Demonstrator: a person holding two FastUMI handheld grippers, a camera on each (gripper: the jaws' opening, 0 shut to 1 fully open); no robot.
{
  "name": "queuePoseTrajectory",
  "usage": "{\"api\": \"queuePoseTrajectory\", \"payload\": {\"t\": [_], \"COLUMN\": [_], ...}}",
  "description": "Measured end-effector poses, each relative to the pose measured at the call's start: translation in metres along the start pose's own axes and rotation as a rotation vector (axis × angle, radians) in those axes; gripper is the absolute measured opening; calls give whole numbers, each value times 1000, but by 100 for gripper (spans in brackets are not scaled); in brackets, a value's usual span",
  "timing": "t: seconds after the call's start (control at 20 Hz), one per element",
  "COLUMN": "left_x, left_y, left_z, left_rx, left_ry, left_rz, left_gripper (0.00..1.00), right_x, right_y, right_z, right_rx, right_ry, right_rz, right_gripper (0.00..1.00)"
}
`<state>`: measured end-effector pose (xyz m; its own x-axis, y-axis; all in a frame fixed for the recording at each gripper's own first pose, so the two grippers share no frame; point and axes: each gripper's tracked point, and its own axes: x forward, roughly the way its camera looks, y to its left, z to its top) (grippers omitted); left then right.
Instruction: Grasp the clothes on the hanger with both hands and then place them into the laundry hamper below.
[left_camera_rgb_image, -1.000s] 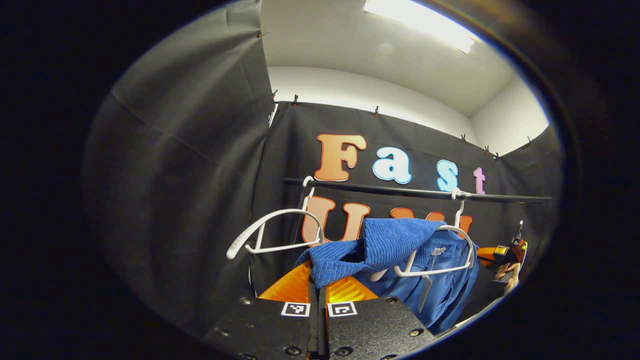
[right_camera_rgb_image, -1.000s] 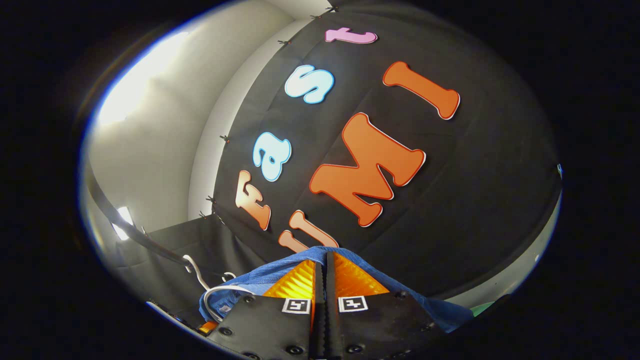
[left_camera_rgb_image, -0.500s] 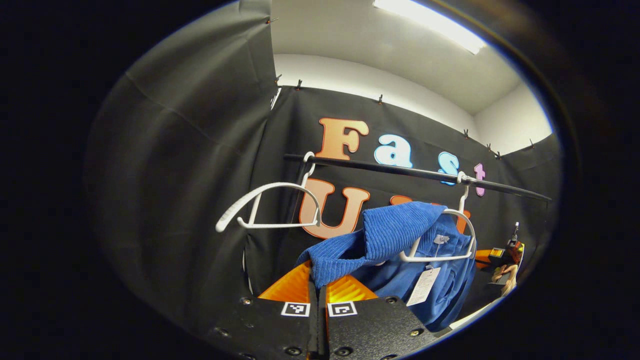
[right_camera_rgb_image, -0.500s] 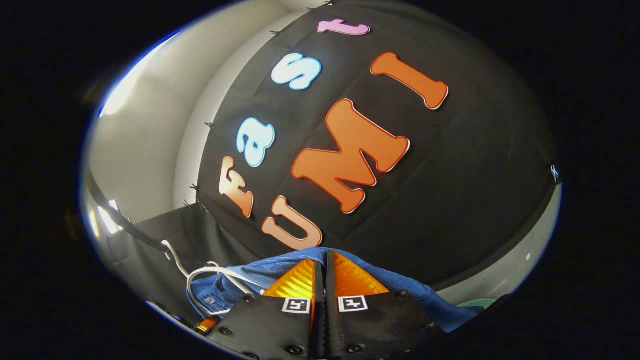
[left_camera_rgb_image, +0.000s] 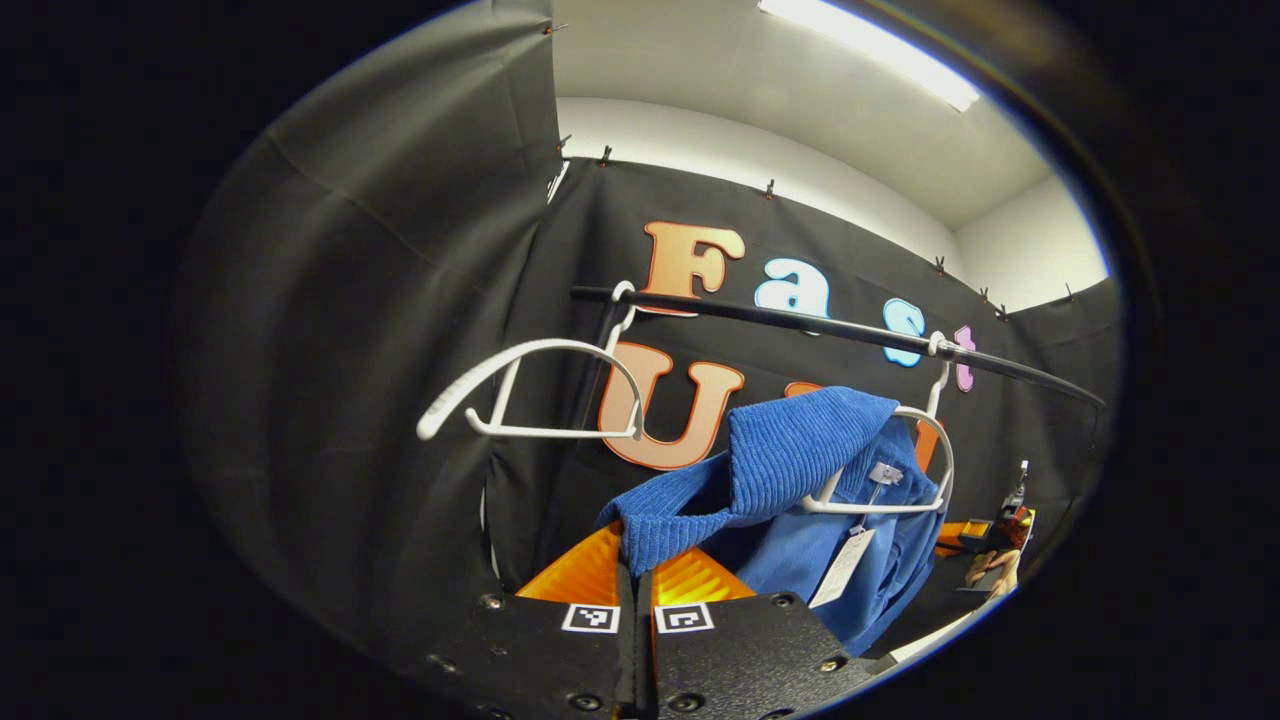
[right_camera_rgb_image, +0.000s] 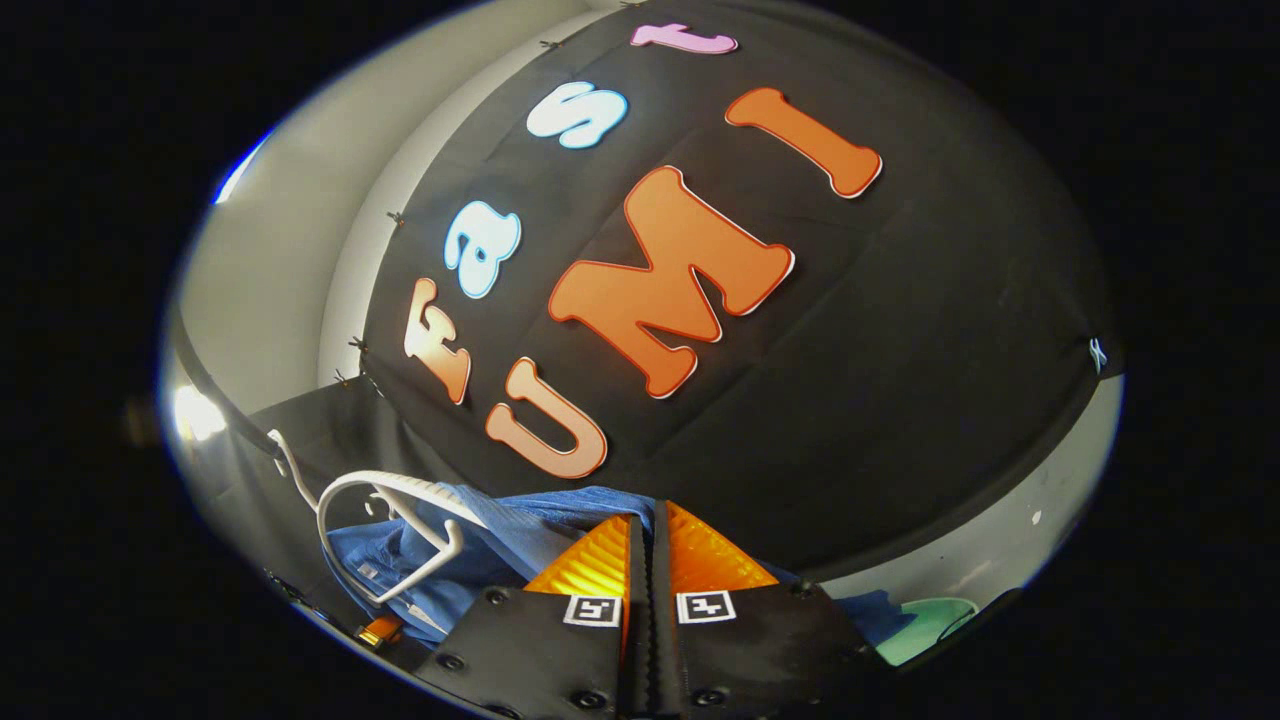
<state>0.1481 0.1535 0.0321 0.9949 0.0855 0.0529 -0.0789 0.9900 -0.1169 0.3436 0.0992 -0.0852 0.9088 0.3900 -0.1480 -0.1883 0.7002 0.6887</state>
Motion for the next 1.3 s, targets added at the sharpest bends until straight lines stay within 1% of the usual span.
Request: {"api": "queuePoseTrajectory", "payload": {"t": [0.1,0.15,0.2,0.3,0.35,0.4,0.45,0.55,0.65,0.8,1.05,1.3], "left_x": [0,0,0,-5,-8,-11,-6,-7,-12,-24,-37,-53], "left_y": [5,7,7,21,20,21,24,33,39,43,39,13], "left_z": [16,24,31,34,28,15,5,-6,-14,-26,-66,-98], "left_rx": [27,8,-32,-73,-78,-81,-89,-109,-119,-146,-141,-108], "left_ry": [-51,-76,-102,-127,-107,-63,-35,-11,0,27,103,160], "left_rz": [39,52,64,103,89,90,94,104,115,108,106,63], "left_gripper": [0,0,0,0,0,0,0,0,0,0,0,0], "right_x": [6,12,17,21,22,25,28,25,21,5,-34,-70], "right_y": [-8,-18,-24,-36,-43,-46,-51,-52,-44,-43,-53,-65], "right_z": [-16,-25,-38,-60,-75,-90,-97,-106,-104,-102,-97,-88], "right_rx": [-14,-23,-9,61,92,113,111,64,45,18,-25,-96], "right_ry": [15,24,39,69,95,131,138,138,136,134,130,114], "right_rz": [-20,-50,-61,-68,-60,-56,-65,-64,-49,-48,-90,-139], "right_gripper": [7,7,7,7,7,7,7,7,7,7,7,7]}}
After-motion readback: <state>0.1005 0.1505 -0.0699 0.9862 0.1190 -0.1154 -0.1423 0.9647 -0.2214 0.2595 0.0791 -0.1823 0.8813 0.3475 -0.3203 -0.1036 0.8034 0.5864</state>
